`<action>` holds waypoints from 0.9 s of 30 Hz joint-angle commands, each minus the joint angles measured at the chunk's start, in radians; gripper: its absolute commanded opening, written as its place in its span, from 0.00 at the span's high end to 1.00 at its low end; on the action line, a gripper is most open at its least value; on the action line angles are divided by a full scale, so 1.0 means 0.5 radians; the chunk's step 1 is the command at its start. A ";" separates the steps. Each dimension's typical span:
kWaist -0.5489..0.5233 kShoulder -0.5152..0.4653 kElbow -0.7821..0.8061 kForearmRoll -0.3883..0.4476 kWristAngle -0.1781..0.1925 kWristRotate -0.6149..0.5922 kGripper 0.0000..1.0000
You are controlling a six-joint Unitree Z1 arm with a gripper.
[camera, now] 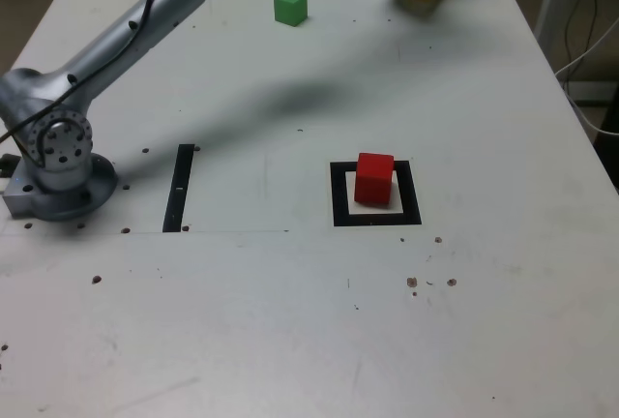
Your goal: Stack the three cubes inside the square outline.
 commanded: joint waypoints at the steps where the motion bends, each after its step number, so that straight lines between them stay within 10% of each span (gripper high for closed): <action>1: 0.005 0.006 -0.103 -0.008 -0.009 0.014 0.65; 27: -0.197 -0.338 0.066 0.300 0.108 -0.230 0.72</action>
